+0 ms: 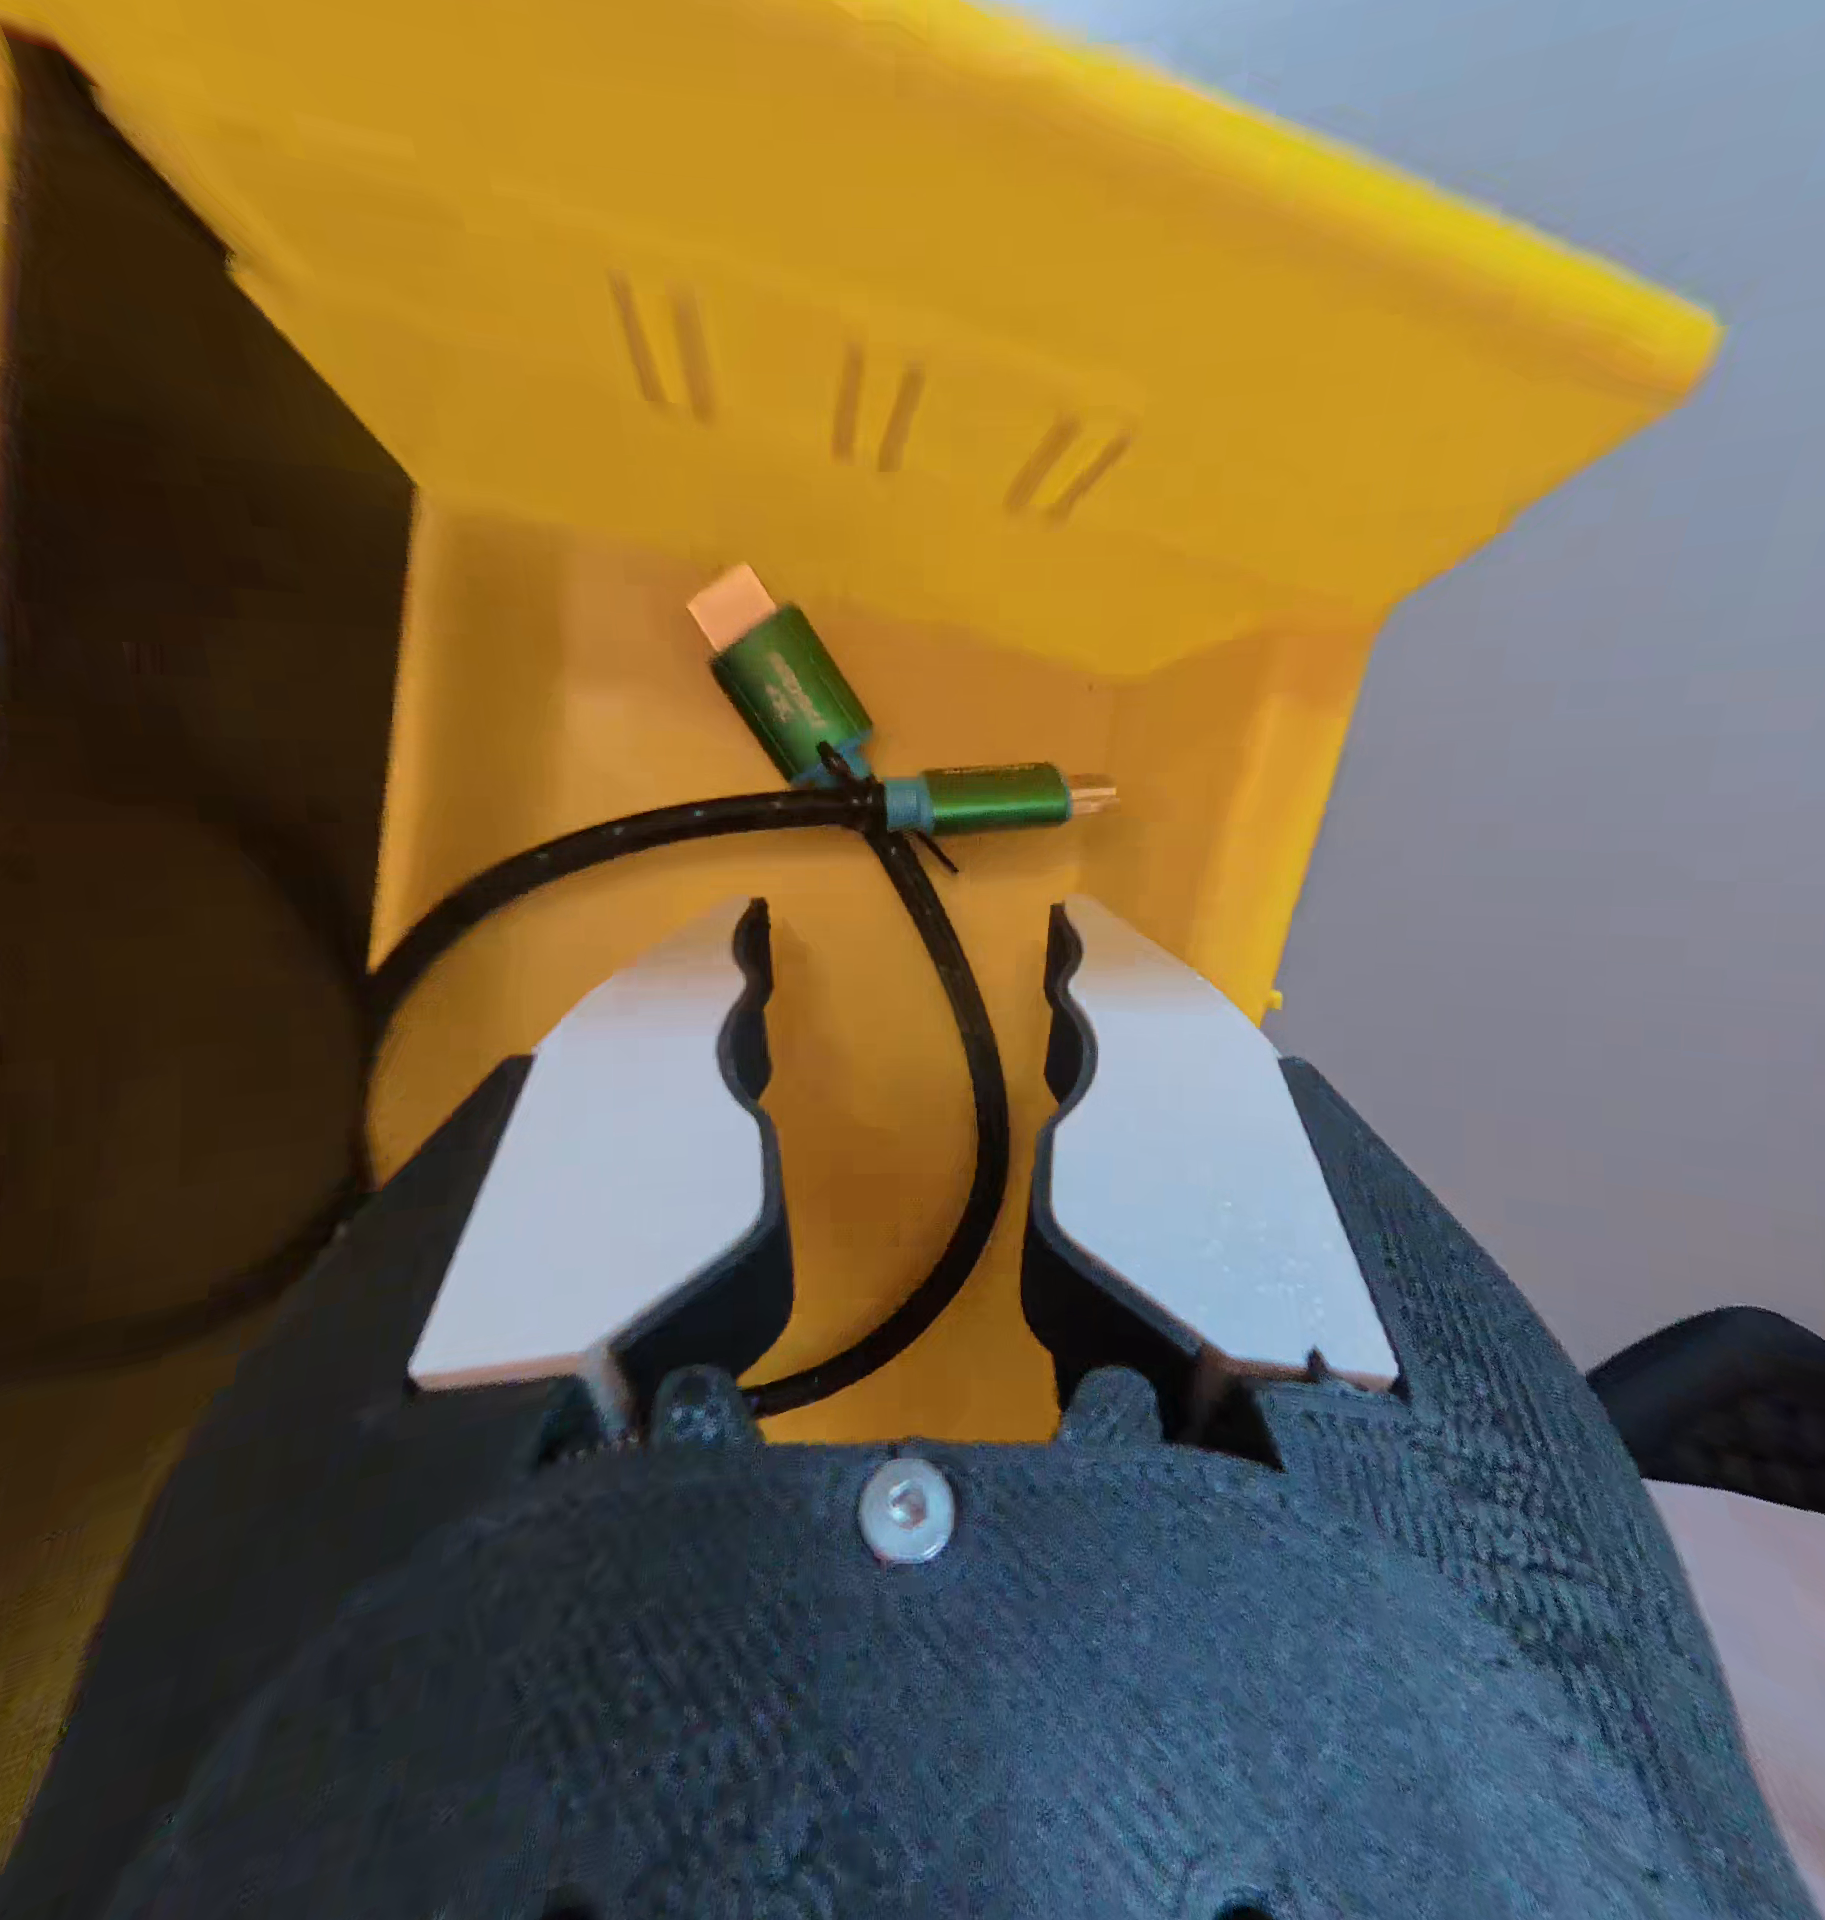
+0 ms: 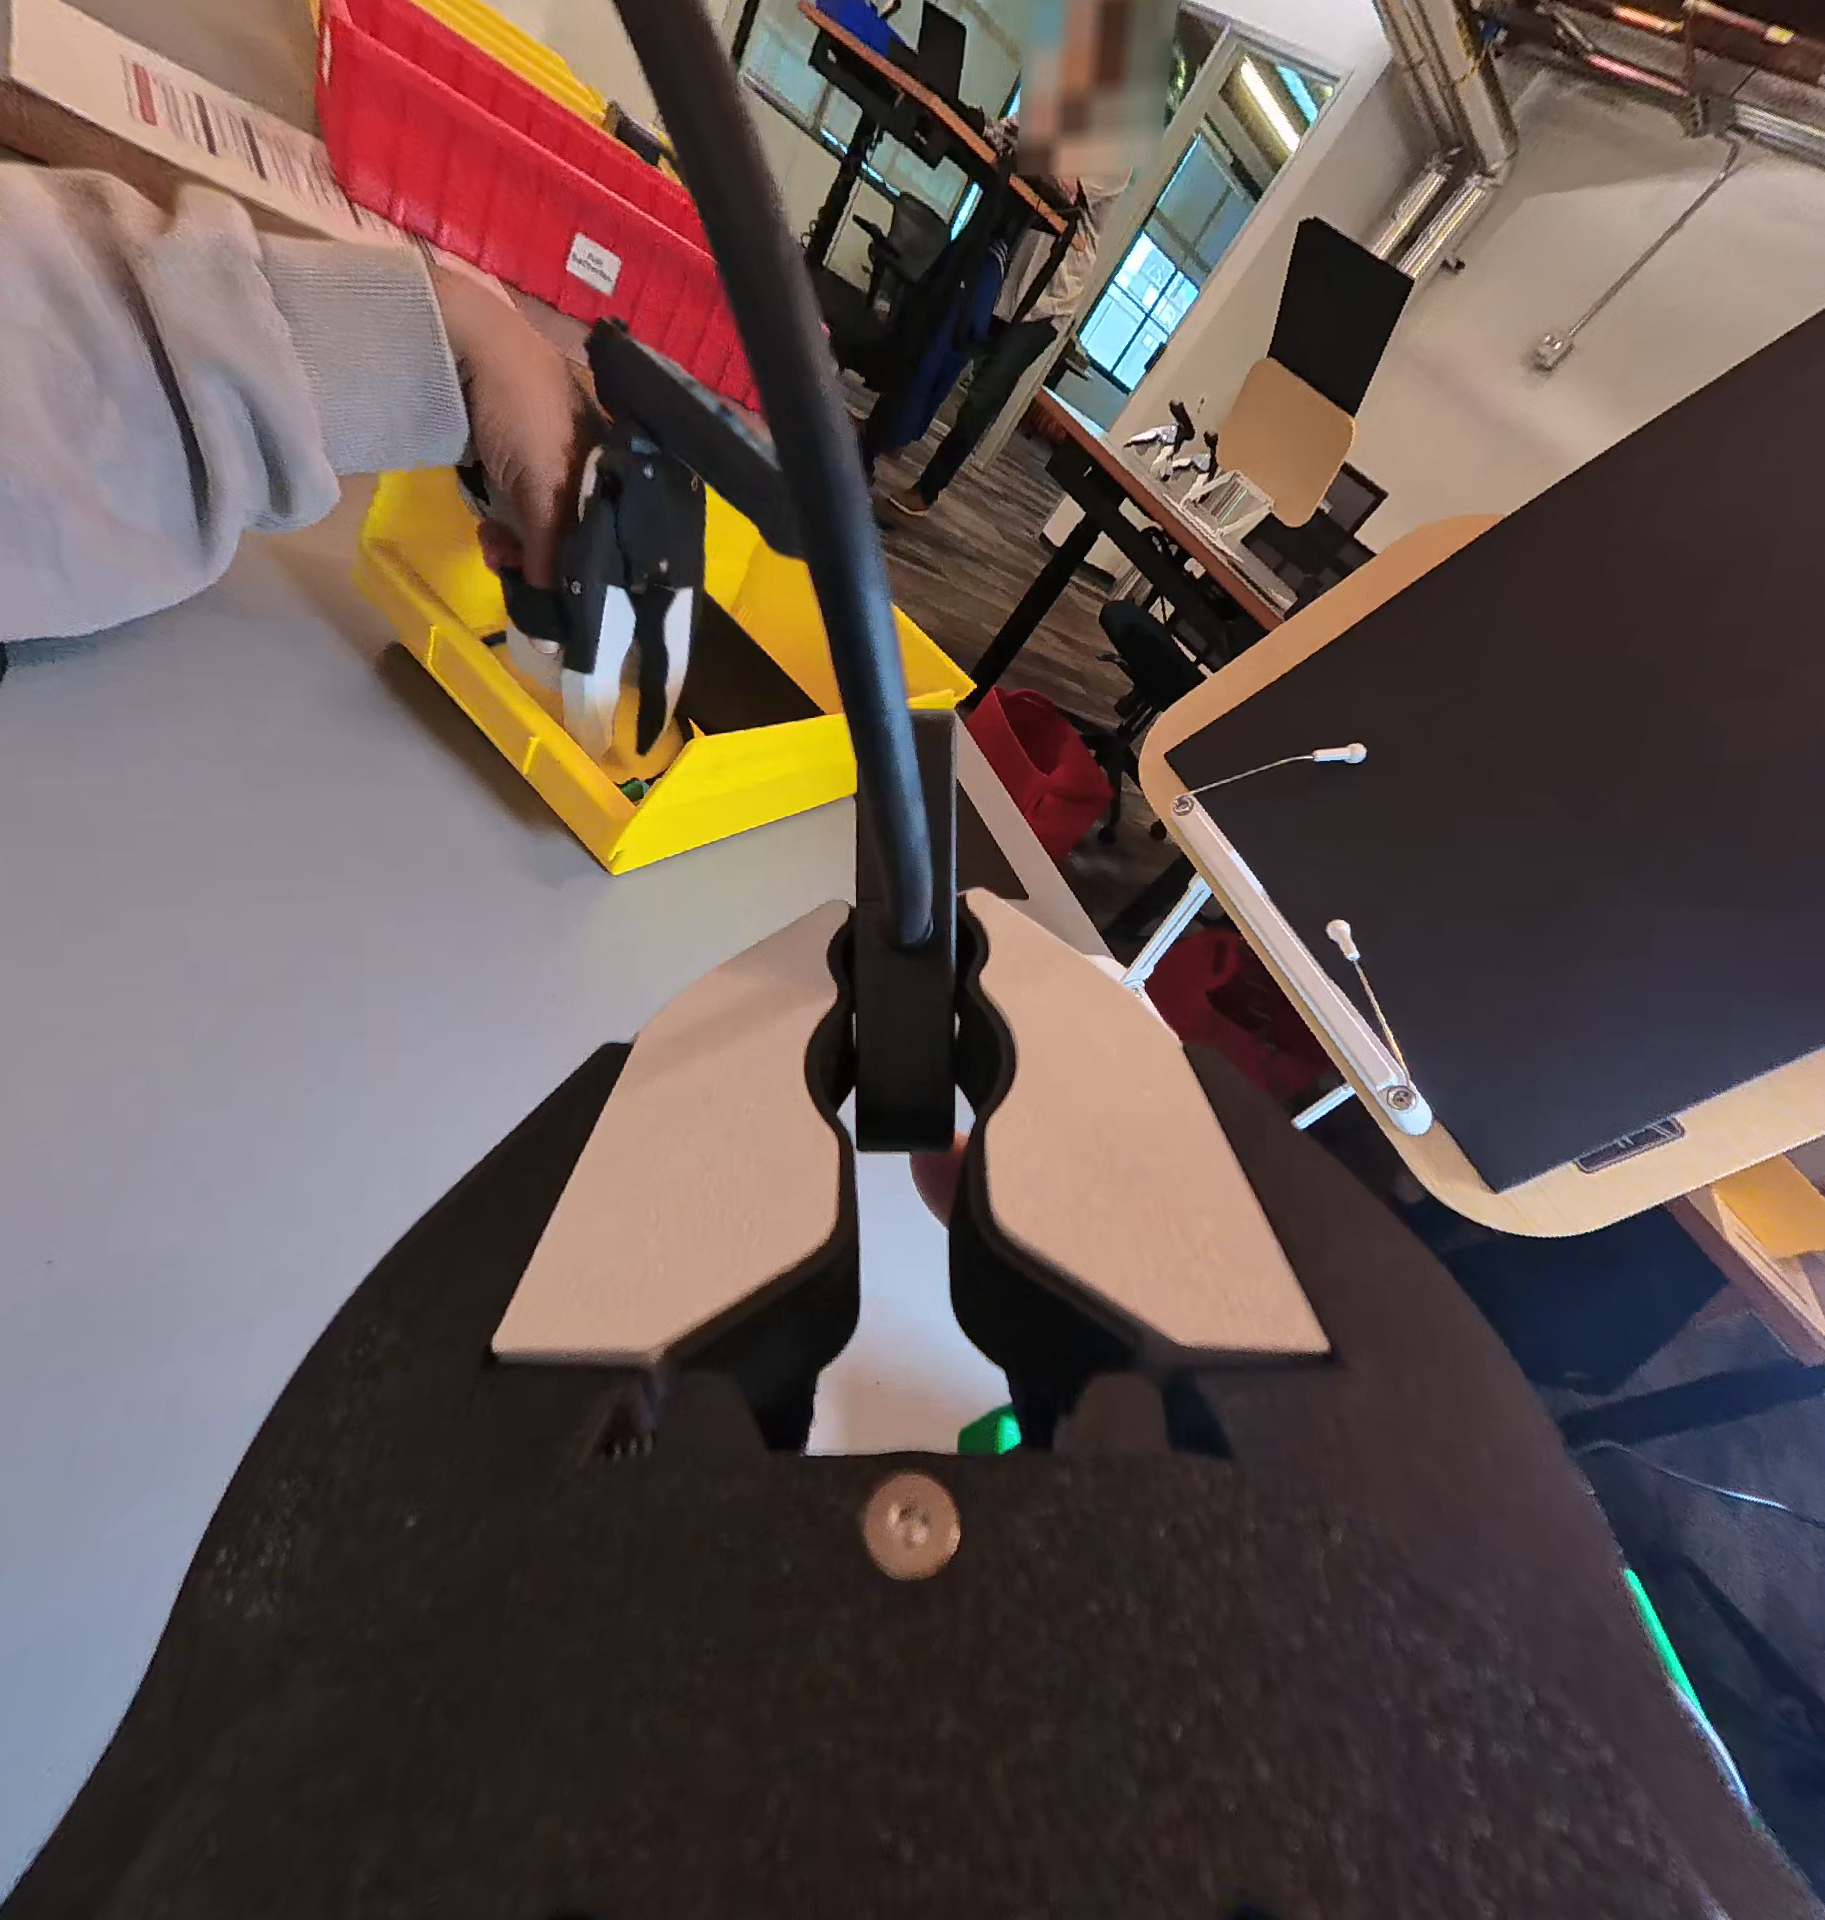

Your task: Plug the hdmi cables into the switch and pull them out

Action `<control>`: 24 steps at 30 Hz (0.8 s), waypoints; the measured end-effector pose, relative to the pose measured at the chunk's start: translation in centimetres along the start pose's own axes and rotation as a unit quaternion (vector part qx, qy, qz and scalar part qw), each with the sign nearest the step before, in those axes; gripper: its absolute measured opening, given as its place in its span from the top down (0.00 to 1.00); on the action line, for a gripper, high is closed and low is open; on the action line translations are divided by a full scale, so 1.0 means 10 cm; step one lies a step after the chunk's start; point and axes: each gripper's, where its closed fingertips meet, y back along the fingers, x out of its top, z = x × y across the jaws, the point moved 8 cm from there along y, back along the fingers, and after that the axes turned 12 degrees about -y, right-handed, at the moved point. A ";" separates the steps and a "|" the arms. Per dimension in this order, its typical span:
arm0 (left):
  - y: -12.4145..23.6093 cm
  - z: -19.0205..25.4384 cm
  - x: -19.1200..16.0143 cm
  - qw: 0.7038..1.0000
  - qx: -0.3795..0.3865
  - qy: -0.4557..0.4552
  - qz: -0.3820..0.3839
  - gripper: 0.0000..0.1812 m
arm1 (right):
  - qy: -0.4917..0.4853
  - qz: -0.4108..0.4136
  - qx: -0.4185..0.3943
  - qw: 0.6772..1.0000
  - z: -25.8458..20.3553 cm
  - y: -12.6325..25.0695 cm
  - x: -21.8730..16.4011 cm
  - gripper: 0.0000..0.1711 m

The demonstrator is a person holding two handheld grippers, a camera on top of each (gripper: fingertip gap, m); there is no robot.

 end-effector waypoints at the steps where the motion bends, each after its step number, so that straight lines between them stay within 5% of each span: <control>1: -0.06 -0.01 -0.01 1.000 -0.012 0.007 0.003 0.71 | -0.002 0.000 -0.001 1.000 0.01 0.00 0.00 0.91; 6: -0.17 -0.08 0.02 0.997 -0.043 0.045 0.049 0.74 | -0.013 0.002 -0.005 1.000 0.04 0.00 -0.02 0.91; 10: -0.21 -0.09 0.04 1.000 -0.009 0.014 0.024 0.91 | -0.014 0.002 -0.008 1.000 0.04 -0.02 -0.03 0.91; 17: -0.23 -0.05 0.16 0.993 0.077 -0.067 -0.056 0.94 | -0.008 -0.007 -0.018 1.000 0.04 -0.04 -0.05 0.91; 24: 0.23 -0.06 0.17 0.990 0.126 -0.069 0.009 0.96 | -0.018 0.014 -0.036 0.999 0.15 0.09 0.00 0.92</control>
